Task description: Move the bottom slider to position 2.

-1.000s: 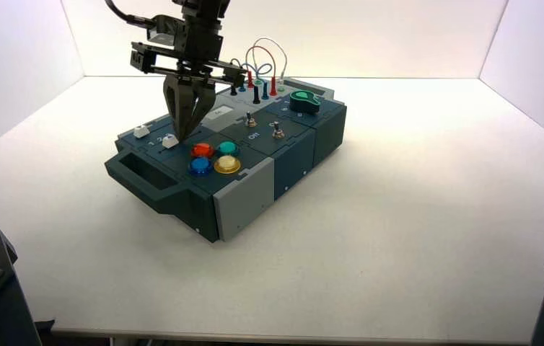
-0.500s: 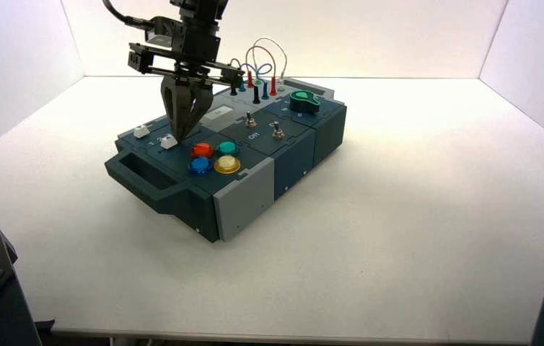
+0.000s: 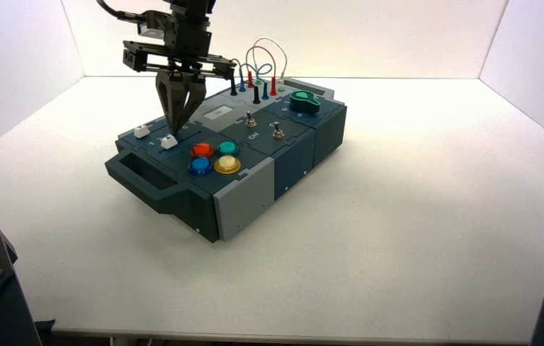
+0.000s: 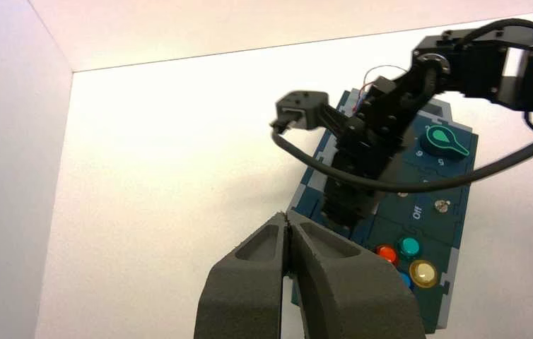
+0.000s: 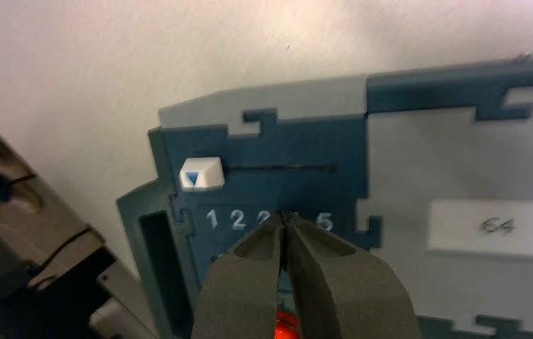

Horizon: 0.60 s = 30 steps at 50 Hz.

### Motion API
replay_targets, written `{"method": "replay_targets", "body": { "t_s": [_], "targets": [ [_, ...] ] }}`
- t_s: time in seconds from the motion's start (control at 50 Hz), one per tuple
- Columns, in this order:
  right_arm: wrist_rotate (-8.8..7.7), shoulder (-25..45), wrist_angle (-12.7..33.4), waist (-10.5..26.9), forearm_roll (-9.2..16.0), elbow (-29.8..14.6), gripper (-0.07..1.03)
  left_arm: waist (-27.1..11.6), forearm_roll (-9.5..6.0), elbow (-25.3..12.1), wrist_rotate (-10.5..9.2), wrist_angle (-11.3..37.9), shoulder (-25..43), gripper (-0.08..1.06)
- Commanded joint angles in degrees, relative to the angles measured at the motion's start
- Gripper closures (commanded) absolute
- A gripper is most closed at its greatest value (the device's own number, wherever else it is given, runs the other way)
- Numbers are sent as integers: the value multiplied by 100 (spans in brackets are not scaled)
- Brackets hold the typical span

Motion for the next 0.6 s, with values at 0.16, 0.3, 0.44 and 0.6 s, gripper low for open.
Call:
{"method": "replay_targets", "body": {
  "t_s": [0.16,0.3,0.44,0.6],
  "targets": [
    [167,26,62,-18,-457,-650,99,18,18,-193,44,-44,70,101],
    [193,-44,167,-18,-519,-765,98,9,9,-211,53,-18,70,101],
    [237,-229,193,-18,-519,-642,99,18,9,-220,53,-18,70,101],
    [237,-510,79,-18,-519,-281,99,18,0,-220,53,-9,70,101]
  ]
}}
